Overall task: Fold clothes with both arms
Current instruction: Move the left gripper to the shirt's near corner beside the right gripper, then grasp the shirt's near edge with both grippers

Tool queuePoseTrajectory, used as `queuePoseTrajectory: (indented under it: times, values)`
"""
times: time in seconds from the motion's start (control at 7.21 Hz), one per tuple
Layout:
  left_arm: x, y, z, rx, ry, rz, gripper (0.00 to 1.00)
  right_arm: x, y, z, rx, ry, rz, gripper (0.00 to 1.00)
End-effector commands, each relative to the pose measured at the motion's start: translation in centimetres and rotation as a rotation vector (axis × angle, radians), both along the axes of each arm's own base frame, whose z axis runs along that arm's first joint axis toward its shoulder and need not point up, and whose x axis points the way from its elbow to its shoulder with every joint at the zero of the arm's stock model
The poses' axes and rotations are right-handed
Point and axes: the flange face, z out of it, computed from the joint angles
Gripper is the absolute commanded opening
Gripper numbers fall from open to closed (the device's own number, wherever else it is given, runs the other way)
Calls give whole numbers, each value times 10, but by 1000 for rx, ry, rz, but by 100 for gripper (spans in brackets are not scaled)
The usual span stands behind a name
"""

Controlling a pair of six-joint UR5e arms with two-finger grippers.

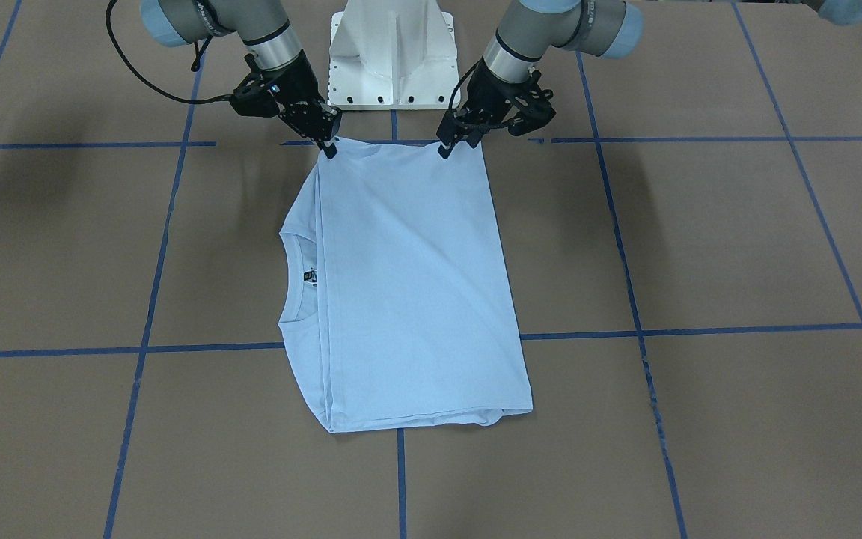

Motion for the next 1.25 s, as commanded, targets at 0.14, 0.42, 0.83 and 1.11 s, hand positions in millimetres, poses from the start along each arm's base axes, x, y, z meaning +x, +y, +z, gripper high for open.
queuePoseTrajectory:
  times: [0.14,0.42,0.83,1.11]
  values:
    - [6,19,25,-26,-70,-11,75,-1,2,1,5,2,5,0]
    - [12,21,36,-38,-92,-12,74,-1,3,0,8,1,9,0]
    - [12,22,35,-45,-89,-13,65,-1,3,0,14,1,15,0]
    - [14,27,36,-44,-91,-3,61,-1,3,-1,14,0,13,0]
